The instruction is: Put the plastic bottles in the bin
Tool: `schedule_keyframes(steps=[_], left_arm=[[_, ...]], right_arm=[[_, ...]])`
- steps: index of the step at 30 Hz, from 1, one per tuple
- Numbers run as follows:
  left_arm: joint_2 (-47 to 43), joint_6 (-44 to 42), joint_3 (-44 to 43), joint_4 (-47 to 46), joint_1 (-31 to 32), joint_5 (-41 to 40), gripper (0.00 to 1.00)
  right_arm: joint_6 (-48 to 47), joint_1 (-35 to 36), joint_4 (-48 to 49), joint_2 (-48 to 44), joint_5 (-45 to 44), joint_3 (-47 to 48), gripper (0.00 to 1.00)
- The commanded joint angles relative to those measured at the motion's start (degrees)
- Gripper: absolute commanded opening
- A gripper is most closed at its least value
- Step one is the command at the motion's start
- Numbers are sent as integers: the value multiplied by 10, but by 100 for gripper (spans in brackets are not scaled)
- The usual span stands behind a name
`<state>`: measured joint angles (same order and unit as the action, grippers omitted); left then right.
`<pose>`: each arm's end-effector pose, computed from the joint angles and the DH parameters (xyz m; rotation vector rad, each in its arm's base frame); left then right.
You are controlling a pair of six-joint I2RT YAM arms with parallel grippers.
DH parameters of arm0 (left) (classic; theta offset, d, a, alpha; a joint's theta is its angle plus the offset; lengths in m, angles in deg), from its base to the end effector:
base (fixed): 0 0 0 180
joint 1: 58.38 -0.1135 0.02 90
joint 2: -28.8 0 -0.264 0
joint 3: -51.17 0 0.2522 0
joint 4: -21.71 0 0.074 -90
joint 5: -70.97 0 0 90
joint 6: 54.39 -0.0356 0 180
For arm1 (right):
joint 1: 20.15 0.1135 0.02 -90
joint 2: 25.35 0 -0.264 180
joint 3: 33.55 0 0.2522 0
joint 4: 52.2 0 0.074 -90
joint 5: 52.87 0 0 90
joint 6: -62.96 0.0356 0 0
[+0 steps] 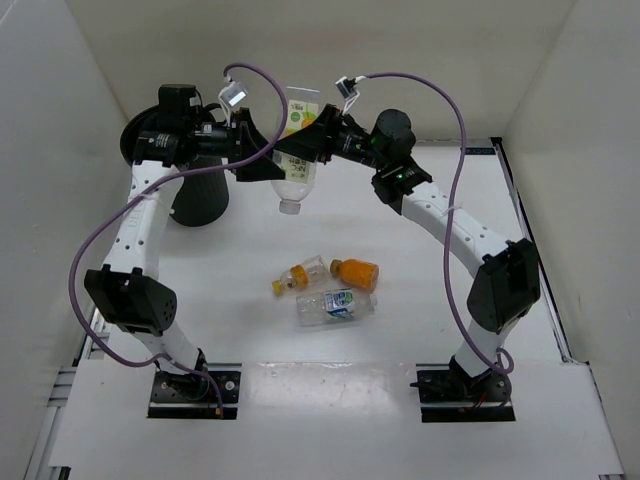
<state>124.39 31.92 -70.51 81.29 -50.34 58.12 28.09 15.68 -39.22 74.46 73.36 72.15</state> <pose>0.3323 -0.0820 0.4420 0.9433 1.6971 -1.4588 0.3226 0.2588 0.4327 -0.3940 1.4769 1.7049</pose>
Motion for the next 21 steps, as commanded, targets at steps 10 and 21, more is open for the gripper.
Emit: schedule_keyframes(steps=[10, 21], left_arm=[[-1, -3, 1, -15, 19, 50, 99], [-1, -3, 12, -15, 19, 43, 67]], right_arm=[[35, 20, 48, 28, 69, 67, 0], [58, 27, 24, 69, 97, 122, 0]])
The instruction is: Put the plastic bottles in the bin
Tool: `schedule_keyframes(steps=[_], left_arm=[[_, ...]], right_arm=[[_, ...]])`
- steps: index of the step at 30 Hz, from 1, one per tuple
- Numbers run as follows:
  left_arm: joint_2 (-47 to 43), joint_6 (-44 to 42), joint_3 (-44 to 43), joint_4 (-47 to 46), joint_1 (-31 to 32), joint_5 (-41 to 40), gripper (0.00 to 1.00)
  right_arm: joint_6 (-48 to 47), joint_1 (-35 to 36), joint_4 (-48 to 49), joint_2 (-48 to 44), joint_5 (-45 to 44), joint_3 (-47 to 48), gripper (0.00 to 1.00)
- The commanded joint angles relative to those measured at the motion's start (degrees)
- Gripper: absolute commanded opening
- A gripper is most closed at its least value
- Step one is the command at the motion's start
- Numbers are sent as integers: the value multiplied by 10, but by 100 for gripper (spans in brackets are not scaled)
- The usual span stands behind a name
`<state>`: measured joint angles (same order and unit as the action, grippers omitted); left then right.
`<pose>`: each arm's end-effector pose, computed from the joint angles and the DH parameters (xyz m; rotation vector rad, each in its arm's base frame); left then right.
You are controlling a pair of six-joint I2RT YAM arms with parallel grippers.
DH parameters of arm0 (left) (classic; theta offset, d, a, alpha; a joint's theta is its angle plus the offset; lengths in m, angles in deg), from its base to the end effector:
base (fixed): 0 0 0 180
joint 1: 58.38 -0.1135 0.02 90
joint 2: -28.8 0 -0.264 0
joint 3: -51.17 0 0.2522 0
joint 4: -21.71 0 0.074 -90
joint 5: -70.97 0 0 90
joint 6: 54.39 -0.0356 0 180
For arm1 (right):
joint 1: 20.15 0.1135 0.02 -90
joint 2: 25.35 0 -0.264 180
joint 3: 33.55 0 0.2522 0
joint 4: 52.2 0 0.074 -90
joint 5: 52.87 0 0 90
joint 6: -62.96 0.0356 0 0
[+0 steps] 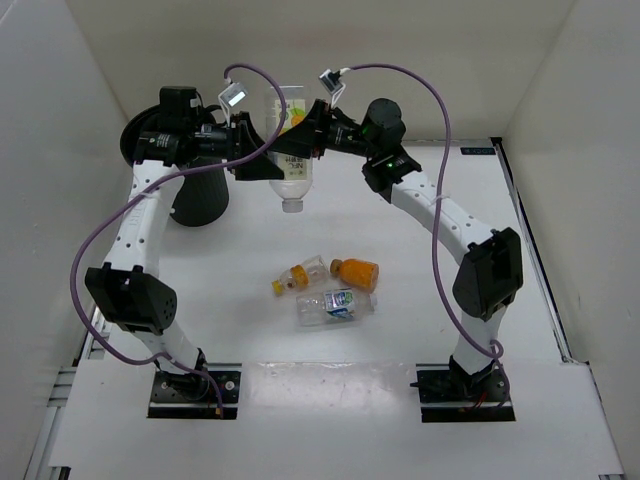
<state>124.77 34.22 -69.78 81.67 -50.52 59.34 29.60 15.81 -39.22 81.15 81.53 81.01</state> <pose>0.3346 -0.0814 0.4360 0.9077 1.7342 -1.5193 0.3395 0.2771 0.4377 -0.5441 1.4645 1.7926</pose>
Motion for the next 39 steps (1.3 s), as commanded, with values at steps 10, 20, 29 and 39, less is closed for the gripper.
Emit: schedule_keyframes(steps=[10, 20, 29, 39], left_arm=[[-21, -26, 10, -19, 15, -4, 11], [-26, -31, 5, -19, -7, -9, 11], [-32, -31, -6, -19, -7, -4, 11], [-26, -31, -6, -19, -36, -42, 11]], right_arm=[[26, 25, -36, 2, 16, 41, 9], [-43, 9, -129, -15, 16, 57, 91], [-91, -11, -181, -50, -9, 45, 100], [-158, -47, -231, -121, -50, 28, 100]])
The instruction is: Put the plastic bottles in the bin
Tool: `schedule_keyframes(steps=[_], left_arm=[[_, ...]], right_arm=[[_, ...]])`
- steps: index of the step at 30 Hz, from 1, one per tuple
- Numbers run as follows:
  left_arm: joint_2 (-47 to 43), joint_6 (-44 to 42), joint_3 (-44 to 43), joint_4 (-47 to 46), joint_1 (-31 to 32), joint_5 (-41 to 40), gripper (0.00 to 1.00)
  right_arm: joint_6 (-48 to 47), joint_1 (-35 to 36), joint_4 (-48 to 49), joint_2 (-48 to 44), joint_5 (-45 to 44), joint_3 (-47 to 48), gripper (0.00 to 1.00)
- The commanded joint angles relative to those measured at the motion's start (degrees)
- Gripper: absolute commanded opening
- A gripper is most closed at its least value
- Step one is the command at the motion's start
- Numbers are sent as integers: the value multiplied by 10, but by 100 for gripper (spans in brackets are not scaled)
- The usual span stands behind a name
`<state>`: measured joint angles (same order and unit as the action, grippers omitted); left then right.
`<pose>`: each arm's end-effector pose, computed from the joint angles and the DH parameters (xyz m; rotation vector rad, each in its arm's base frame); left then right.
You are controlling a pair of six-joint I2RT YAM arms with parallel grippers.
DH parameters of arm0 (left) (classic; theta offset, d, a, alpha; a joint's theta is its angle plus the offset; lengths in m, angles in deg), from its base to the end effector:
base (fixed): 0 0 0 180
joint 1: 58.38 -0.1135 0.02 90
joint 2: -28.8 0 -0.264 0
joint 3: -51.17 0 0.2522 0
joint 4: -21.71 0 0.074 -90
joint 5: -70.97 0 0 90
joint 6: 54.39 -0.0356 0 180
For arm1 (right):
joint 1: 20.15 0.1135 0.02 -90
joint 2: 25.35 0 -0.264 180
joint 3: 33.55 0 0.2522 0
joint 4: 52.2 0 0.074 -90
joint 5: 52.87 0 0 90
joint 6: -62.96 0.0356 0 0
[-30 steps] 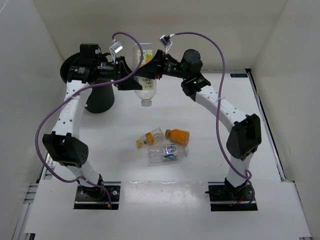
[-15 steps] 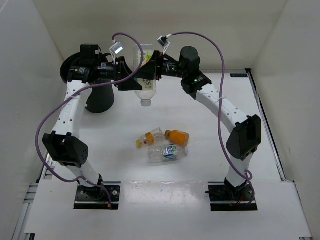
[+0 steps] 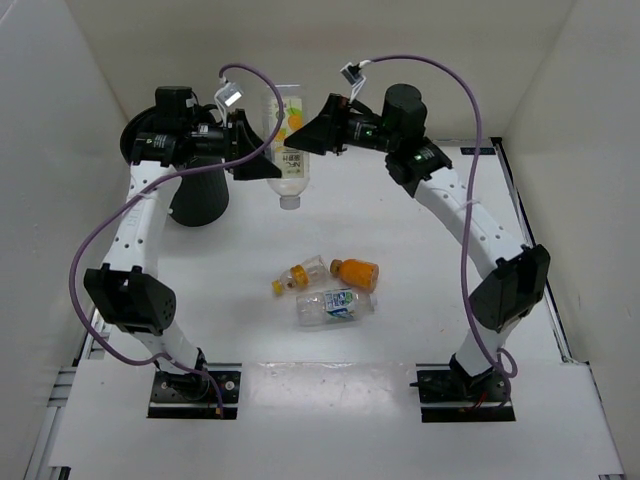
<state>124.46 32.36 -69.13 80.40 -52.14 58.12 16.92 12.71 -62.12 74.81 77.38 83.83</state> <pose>0.3373 -0.0718 0.4355 0.9020 1.7178 -1.4492 0.3301 0.2406 0.4609 -0.4960 1.6168 1.5504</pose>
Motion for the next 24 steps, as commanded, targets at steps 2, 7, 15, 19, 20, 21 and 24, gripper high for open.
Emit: schedule_keyframes(steps=[2, 7, 15, 19, 20, 21, 24], left_arm=[[-18, -12, -12, -6, -20, -40, 11], [-13, -12, -26, -6, -50, -82, 11], [-34, -85, -125, -10, -116, -354, 11], [-64, -120, -119, -75, -136, -487, 11], [-64, -131, -125, -75, -136, -522, 11], [-58, -138, -130, -80, -136, -558, 11], [-27, -165, -122, -80, -142, -663, 11]], right_arm=[[-31, -23, -7, -67, -9, 0, 100], [-54, -49, -30, -129, -51, -45, 100], [-122, -65, -119, -201, -80, -102, 100], [-129, -65, -119, -233, -85, -157, 100], [-129, -65, -119, -233, -85, -167, 100], [-129, -65, -119, -239, -85, -183, 100], [-129, -65, -124, -239, -85, -200, 100]])
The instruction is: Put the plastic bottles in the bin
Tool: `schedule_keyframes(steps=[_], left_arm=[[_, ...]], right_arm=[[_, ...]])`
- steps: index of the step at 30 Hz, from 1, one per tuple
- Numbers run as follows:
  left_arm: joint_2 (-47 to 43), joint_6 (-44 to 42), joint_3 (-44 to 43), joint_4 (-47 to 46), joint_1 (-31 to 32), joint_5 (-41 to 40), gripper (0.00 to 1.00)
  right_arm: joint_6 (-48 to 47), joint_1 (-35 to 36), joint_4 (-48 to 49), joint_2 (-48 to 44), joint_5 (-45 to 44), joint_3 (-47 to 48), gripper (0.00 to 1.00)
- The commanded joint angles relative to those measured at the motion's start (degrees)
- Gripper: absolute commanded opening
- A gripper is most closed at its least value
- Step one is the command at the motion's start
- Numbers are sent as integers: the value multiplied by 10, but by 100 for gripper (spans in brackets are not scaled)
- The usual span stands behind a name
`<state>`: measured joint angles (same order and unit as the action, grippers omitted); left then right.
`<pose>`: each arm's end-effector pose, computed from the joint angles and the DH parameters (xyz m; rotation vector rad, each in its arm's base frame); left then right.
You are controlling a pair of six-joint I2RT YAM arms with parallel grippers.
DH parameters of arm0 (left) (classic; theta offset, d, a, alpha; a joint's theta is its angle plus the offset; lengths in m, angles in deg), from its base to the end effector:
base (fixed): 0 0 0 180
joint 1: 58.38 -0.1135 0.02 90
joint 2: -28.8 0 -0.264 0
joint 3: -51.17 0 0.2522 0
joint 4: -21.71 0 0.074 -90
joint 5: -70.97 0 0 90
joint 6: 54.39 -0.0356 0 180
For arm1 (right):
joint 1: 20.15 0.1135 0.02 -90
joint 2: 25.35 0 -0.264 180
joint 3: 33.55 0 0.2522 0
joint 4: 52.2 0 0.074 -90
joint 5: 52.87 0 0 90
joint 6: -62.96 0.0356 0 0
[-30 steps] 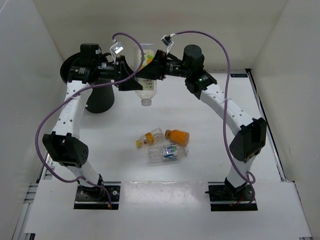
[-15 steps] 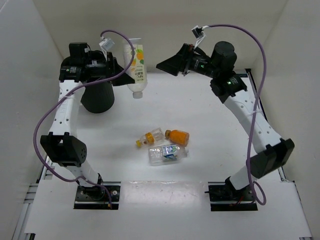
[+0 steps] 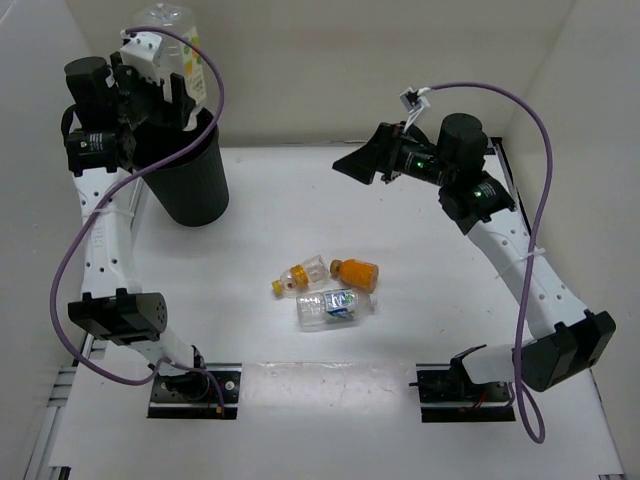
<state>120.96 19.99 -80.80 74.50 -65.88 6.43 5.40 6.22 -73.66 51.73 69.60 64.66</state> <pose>0.3263 0.0275 0.5149 0.4373 1.7216 -0.1082 0.2605 0.1505 0.4611 -0.3902 1.6751 1.2256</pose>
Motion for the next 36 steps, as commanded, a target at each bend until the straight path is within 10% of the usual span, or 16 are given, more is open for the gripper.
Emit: schedule_keyframes(steps=[1, 12, 16, 20, 36], left_arm=[[16, -48, -5, -21, -9, -173, 11], [94, -43, -3, -41, -37, -236, 13], [89, -49, 29, -41, -37, -241, 67], [64, -43, 54, -41, -37, -235, 100], [-11, -33, 96, -41, -32, -263, 100]], right_arm=[[-13, 0, -9, -13, -7, -16, 100], [-70, 0, -110, -25, -56, -43, 100], [-103, 0, -183, -19, -105, -53, 100], [-149, 6, -264, 17, -160, -47, 100], [-321, 154, -457, 290, -383, 54, 100]])
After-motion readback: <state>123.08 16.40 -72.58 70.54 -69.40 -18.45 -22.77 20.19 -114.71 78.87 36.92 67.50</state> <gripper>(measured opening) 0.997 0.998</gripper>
